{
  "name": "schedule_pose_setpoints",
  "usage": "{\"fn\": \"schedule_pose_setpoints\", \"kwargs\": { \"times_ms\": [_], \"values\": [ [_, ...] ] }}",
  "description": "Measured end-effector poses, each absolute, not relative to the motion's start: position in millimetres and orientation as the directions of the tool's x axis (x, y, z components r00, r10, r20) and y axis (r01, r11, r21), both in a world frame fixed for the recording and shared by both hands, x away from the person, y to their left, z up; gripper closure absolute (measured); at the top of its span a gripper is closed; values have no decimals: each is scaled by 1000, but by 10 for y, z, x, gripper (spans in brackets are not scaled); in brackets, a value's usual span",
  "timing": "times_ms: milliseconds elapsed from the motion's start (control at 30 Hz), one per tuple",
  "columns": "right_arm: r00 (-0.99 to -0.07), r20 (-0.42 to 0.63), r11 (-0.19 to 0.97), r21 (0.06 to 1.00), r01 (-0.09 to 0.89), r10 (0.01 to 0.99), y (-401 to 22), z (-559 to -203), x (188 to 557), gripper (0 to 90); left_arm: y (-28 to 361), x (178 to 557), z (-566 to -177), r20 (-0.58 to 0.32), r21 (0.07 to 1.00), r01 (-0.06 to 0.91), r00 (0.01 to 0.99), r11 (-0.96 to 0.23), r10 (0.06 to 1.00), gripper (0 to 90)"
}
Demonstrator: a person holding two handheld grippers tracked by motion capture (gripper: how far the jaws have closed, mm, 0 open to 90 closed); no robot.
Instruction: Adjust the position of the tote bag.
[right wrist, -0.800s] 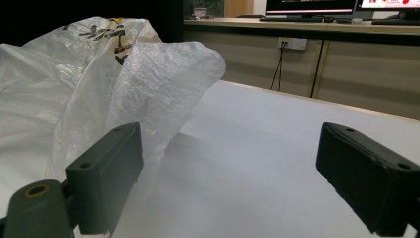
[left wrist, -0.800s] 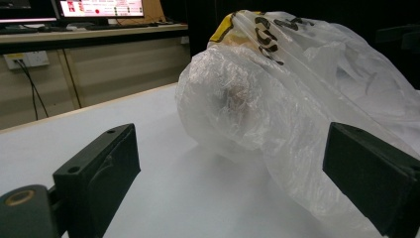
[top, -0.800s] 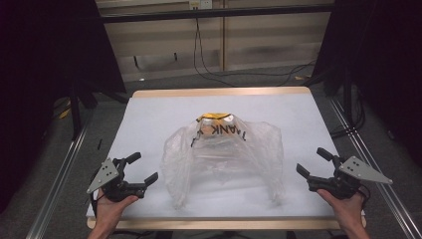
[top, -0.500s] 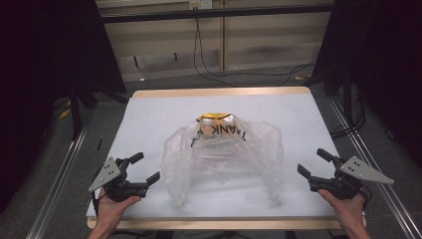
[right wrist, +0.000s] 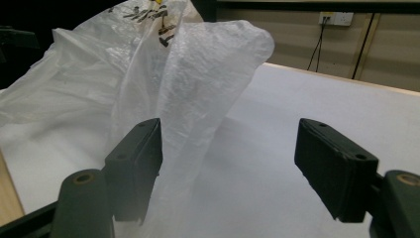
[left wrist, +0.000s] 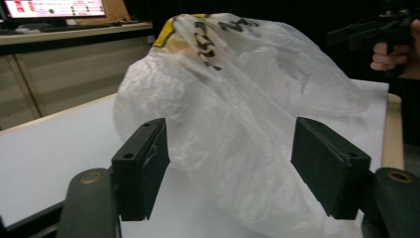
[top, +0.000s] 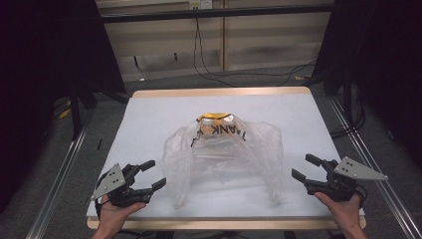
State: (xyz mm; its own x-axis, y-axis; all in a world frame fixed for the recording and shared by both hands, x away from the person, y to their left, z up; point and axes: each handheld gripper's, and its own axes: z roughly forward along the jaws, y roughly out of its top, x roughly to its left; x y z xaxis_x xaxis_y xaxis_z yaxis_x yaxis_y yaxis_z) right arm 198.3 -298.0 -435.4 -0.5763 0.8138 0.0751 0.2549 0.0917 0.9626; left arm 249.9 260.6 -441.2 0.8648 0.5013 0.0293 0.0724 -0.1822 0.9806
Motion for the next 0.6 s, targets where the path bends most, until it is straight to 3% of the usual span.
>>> {"fn": "schedule_pose_setpoints", "kwargs": {
  "times_ms": [300,600],
  "values": [
    [-629,93,120,950,287,771,-2833,-4308,1824,329,2562,2356,-4350,7,970,102,897,-221,442,466],
    [-681,71,207,925,318,729,-2728,-4388,1800,410,2518,2139,-4409,-6,959,115,922,-260,387,521]
  ]
}}
